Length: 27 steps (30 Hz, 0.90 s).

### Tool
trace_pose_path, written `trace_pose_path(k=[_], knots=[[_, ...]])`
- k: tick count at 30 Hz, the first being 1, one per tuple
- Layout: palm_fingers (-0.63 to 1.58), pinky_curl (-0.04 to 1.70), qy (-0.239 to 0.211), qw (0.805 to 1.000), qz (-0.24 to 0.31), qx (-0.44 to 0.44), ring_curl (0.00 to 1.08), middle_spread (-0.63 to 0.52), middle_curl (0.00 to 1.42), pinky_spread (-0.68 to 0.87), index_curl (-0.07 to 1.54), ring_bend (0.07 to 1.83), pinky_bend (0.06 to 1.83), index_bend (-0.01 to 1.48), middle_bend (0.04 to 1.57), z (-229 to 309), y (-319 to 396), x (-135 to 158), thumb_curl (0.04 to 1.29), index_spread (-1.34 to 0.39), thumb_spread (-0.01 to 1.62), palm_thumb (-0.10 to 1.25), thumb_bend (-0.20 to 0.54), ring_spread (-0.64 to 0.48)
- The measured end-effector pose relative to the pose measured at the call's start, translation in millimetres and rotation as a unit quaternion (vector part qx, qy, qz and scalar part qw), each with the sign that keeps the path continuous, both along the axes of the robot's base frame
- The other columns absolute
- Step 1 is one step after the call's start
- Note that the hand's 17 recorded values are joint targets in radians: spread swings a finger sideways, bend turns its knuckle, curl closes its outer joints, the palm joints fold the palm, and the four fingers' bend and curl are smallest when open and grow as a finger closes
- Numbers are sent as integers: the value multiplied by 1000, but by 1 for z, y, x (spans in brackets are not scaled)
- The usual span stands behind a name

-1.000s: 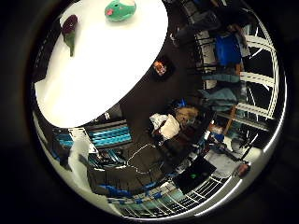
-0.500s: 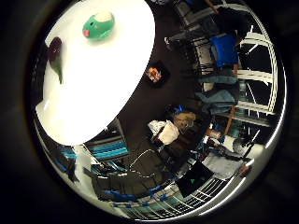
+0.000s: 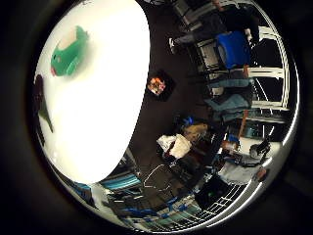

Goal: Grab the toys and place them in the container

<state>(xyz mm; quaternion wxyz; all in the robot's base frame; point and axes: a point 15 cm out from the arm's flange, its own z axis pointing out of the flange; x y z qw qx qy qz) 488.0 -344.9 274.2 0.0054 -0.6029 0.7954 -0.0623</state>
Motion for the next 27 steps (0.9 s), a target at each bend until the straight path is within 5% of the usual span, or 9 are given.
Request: trace_pose_path(k=[14, 27], knots=[[125, 304, -20, 999, 34, -7, 260, 85, 310, 446, 286, 255, 412, 166, 191, -28, 46, 74, 276, -333, 1094, 454, -22, 224], [128, 305, 34, 998, 44, 23, 258, 85, 312, 461, 284, 252, 423, 163, 191, -109, 77, 82, 272, -342, 1076, 415, -24, 234]])
